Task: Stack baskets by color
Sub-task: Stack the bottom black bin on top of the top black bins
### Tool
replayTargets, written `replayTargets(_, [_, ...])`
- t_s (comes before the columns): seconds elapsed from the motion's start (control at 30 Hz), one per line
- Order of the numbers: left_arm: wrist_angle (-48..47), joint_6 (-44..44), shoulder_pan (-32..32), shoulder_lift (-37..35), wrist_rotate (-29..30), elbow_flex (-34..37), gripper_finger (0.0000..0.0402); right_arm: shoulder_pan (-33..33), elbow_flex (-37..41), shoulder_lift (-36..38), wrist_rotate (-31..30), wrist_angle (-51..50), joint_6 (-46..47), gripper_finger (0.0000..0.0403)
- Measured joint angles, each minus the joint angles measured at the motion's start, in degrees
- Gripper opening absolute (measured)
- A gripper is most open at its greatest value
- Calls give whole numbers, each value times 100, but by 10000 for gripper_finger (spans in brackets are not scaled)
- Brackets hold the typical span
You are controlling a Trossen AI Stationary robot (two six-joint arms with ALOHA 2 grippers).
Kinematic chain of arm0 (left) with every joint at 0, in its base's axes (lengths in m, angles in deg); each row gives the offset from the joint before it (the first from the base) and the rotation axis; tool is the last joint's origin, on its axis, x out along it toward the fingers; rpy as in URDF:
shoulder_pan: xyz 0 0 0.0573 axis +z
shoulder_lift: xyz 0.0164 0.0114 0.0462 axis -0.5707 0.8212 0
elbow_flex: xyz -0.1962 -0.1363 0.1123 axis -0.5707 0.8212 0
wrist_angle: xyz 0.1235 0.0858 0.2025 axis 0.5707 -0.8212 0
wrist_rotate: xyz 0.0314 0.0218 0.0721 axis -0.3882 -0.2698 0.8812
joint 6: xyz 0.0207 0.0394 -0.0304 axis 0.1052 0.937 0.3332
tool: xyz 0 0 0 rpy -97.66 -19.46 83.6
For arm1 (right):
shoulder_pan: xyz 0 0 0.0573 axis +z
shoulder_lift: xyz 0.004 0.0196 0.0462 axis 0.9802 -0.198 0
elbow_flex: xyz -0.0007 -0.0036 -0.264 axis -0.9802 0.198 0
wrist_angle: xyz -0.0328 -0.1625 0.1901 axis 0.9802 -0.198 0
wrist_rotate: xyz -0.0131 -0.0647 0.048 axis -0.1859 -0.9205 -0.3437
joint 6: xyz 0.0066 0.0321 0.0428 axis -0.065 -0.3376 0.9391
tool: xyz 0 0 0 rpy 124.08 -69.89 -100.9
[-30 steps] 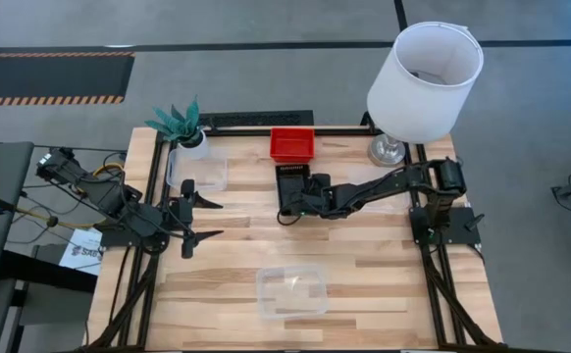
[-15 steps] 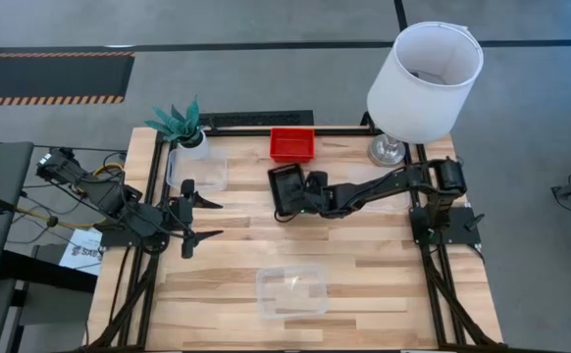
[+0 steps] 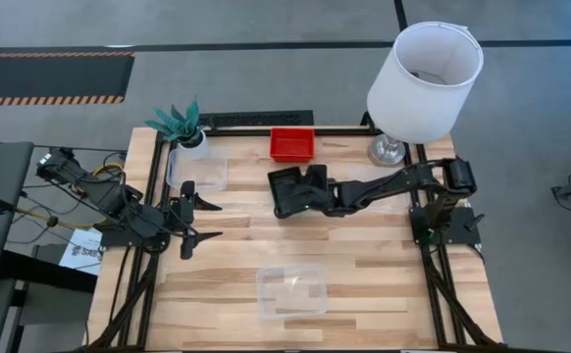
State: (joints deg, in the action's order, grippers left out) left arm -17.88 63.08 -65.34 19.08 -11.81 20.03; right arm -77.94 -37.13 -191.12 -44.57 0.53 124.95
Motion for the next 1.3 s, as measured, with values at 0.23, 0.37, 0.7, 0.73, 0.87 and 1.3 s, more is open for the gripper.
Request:
replayTargets(0.23, [9, -92, 0, 0, 14, 0, 283, -208, -7, -210, 918, 603, -701, 247])
replayTargets(0.37, [9, -208, 0, 0, 30, 0, 283, -417, -92, -247, 1249, 470, -926, 182])
replayTargets(0.7, [35, -221, -1, 0, 274, 0, 283, -869, -1107, -445, 2029, -1054, -1773, 13])
replayTargets(0.73, [33, -236, 0, 0, 294, 0, 283, -935, -1177, -482, 2157, -1335, -1802, 9])
replayTargets(0.87, [26, -274, 0, 1, 301, 0, 283, -1042, -1629, -892, 2447, -1689, -1902, 6])
replayTargets(1.3, [14, -76, 66, 107, 288, -4, 283, -1172, -3474, -2235, 2363, -3830, -1993, 3])
